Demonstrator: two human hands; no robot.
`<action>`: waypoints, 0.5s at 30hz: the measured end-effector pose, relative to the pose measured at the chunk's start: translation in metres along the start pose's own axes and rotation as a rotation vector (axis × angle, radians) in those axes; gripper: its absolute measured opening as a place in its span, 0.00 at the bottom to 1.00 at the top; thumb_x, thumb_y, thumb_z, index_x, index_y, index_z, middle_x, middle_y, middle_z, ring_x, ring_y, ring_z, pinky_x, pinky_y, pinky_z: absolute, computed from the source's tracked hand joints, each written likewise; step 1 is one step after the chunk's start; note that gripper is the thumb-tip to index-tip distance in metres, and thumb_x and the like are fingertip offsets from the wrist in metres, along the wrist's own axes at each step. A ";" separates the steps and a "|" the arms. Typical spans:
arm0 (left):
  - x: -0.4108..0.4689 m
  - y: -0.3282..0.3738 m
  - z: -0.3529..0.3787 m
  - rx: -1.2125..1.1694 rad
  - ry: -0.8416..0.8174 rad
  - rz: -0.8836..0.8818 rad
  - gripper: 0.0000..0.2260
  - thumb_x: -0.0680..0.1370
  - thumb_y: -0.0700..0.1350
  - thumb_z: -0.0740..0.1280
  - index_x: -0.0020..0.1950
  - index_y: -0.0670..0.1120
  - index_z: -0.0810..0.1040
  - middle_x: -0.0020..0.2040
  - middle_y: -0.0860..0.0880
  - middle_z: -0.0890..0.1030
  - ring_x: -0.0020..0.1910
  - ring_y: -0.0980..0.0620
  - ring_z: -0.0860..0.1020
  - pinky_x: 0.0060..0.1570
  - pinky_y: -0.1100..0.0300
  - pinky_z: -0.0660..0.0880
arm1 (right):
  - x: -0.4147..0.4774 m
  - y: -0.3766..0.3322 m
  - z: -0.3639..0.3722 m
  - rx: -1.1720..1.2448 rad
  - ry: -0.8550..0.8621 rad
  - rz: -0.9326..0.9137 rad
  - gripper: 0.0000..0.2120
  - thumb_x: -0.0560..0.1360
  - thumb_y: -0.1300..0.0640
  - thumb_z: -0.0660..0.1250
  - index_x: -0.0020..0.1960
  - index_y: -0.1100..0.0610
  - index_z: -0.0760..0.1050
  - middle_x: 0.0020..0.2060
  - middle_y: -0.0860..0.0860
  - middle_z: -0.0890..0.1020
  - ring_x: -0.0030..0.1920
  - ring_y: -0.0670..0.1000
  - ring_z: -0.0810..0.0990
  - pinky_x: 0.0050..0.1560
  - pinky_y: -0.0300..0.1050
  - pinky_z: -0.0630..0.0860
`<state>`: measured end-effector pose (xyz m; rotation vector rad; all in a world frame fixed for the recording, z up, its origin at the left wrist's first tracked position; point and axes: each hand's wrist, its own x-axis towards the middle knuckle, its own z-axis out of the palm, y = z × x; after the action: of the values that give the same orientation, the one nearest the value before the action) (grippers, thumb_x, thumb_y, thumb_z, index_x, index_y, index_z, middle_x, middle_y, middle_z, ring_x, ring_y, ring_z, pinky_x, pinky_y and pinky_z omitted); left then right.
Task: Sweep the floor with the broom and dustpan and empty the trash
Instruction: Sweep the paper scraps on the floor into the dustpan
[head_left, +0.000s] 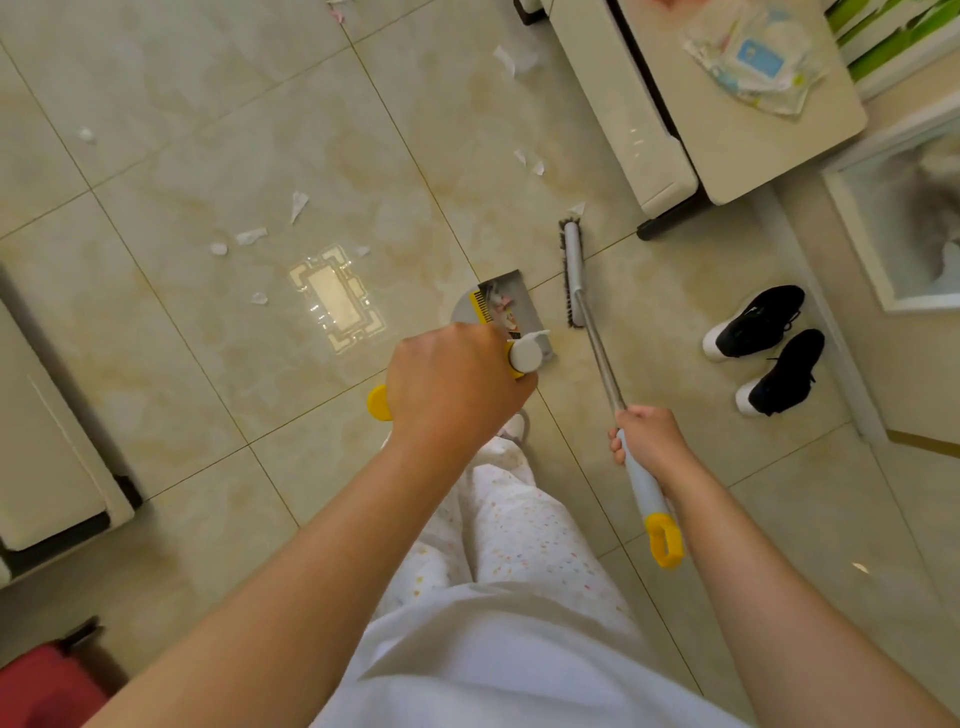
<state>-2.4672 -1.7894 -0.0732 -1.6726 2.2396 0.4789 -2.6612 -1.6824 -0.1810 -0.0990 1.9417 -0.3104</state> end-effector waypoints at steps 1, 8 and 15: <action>-0.001 -0.002 0.001 -0.005 -0.001 0.007 0.18 0.76 0.59 0.59 0.32 0.49 0.65 0.26 0.53 0.65 0.27 0.50 0.68 0.27 0.64 0.58 | 0.005 -0.001 0.006 -0.046 0.014 -0.001 0.13 0.80 0.63 0.55 0.36 0.61 0.67 0.30 0.57 0.71 0.27 0.52 0.68 0.23 0.39 0.68; -0.002 -0.020 0.000 -0.025 0.005 0.032 0.16 0.77 0.58 0.58 0.35 0.50 0.68 0.25 0.53 0.64 0.27 0.51 0.68 0.26 0.64 0.56 | -0.008 0.003 0.040 -0.237 -0.034 -0.024 0.16 0.79 0.64 0.55 0.32 0.60 0.65 0.27 0.57 0.72 0.26 0.53 0.70 0.32 0.46 0.69; 0.014 -0.063 -0.017 -0.133 0.018 -0.075 0.20 0.75 0.61 0.61 0.31 0.48 0.67 0.26 0.51 0.71 0.28 0.50 0.74 0.27 0.64 0.61 | -0.034 -0.012 0.049 -0.333 -0.062 -0.086 0.13 0.78 0.63 0.55 0.36 0.61 0.67 0.28 0.57 0.72 0.26 0.53 0.70 0.30 0.45 0.68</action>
<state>-2.4114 -1.8255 -0.0688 -1.8260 2.1914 0.6090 -2.6042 -1.6947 -0.1647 -0.4054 1.9154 -0.0370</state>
